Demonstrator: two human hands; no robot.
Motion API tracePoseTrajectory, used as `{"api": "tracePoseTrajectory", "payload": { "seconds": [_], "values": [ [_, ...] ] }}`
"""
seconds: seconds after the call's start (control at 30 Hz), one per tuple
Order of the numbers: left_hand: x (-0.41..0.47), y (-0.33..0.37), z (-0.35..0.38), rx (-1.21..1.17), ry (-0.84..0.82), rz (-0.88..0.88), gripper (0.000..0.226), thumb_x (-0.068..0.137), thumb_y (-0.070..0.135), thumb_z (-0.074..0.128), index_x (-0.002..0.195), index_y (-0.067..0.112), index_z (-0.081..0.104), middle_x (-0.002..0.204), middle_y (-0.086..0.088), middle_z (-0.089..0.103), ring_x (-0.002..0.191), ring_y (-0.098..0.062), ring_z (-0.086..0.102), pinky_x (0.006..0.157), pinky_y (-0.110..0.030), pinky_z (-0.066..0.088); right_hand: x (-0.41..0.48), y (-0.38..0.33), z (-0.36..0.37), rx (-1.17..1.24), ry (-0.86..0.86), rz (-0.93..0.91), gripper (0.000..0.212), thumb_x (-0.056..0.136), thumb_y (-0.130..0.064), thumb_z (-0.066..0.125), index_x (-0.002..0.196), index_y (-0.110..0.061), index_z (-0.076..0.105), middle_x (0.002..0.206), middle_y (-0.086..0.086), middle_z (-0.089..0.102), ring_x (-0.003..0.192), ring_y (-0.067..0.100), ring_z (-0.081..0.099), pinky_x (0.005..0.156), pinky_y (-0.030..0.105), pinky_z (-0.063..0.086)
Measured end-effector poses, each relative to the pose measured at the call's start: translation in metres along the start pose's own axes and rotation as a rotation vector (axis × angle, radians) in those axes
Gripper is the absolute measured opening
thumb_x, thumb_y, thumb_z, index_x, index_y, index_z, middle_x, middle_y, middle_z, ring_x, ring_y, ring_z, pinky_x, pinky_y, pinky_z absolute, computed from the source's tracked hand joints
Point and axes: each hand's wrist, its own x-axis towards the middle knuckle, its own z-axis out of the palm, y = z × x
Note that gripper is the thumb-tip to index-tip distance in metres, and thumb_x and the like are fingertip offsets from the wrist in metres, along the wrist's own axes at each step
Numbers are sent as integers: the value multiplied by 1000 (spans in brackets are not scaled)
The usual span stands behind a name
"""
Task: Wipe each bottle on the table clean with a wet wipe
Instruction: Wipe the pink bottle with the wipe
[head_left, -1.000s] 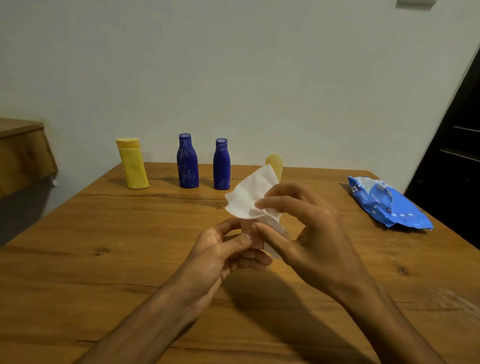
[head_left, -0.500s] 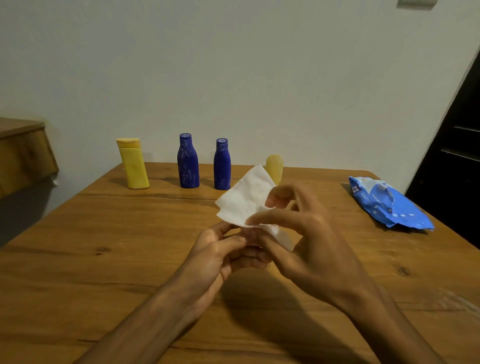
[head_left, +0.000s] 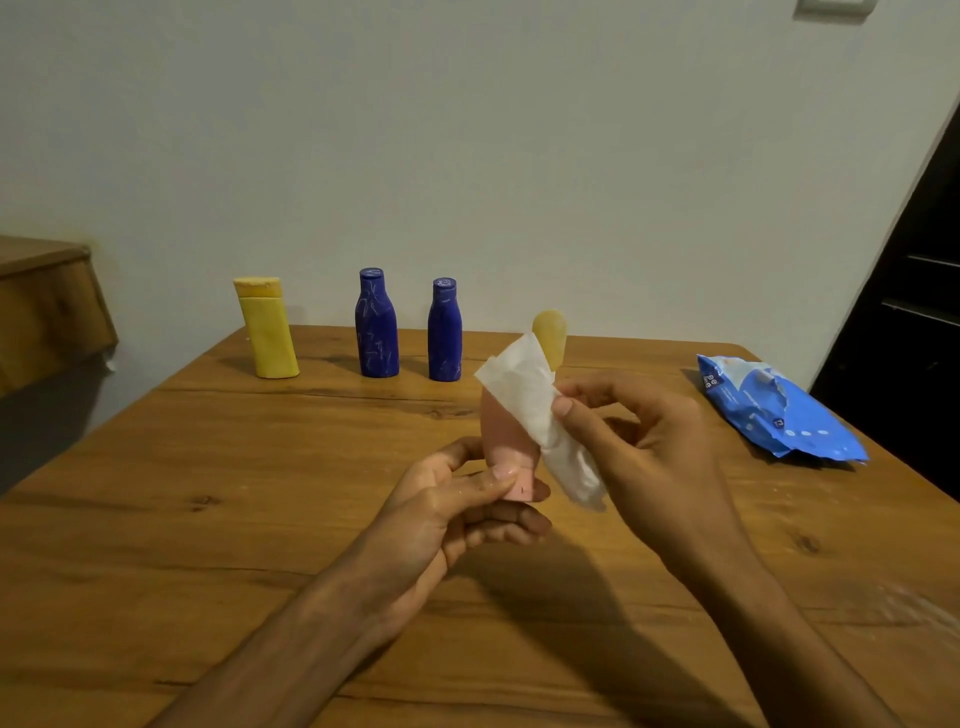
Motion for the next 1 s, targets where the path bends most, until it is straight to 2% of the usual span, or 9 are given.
{"api": "tracePoseTrajectory", "payload": {
  "seconds": [0.2,0.3,0.4,0.47,0.57,0.63,0.73,0.87,1.0],
  "values": [
    [-1,2,1,-14,-24,-41,53,82,17,70,130,5,49,103,-27,70,75,-25,69,66,-27,59,1,5,-3,21,-38,39,7,92,-26,55,92,-27,61,87,-6,66,81,11,62,60,23,47],
    [-2,3,1,-1,-46,-33,52,85,17,68,131,4,48,103,-27,70,77,-26,69,66,-27,58,0,8,1,-91,48,-69,9,90,-22,62,93,-28,55,80,-9,62,67,9,59,50,20,43],
    [-2,4,1,24,-51,-34,50,83,14,63,130,5,49,102,-25,71,77,-26,70,66,-27,58,-3,7,1,-250,50,-225,11,88,-16,63,91,-25,58,93,-14,58,80,5,57,58,13,42],
    [-2,3,0,57,-41,-28,51,82,15,63,130,5,49,103,-24,71,80,-27,70,71,-30,59,-5,7,1,-303,17,-238,8,87,-25,62,94,-26,65,106,-14,55,95,1,53,62,12,42],
    [-1,2,-1,64,-31,-16,51,83,17,63,131,5,49,100,-23,71,81,-28,69,75,-33,59,-7,7,2,-373,-9,-231,35,78,-54,55,100,-32,69,114,-15,49,103,-1,45,75,14,41],
    [-1,2,-1,70,-20,-11,49,83,17,62,129,6,51,100,-23,71,81,-28,69,74,-32,59,-7,6,3,-412,-37,-252,43,76,-62,55,105,-32,69,115,-14,48,103,0,44,75,15,42],
    [-2,2,-1,67,-35,-20,50,82,17,63,129,8,51,104,-24,71,81,-28,70,73,-30,59,-6,10,4,-357,-5,-263,33,80,-47,58,106,-29,70,117,-9,54,104,-1,47,71,18,51],
    [-2,3,1,50,-56,-14,51,82,14,63,131,6,48,100,-25,71,75,-25,70,66,-27,59,-4,13,5,-349,106,-305,25,85,-31,61,107,-24,70,113,-4,63,101,-3,50,70,7,42],
    [-2,3,0,77,5,4,53,80,18,64,130,9,49,100,-24,72,78,-27,71,67,-27,58,-8,10,7,-359,-10,-332,26,85,-33,62,108,-24,71,110,-2,58,97,5,53,68,13,43]
  ]
}}
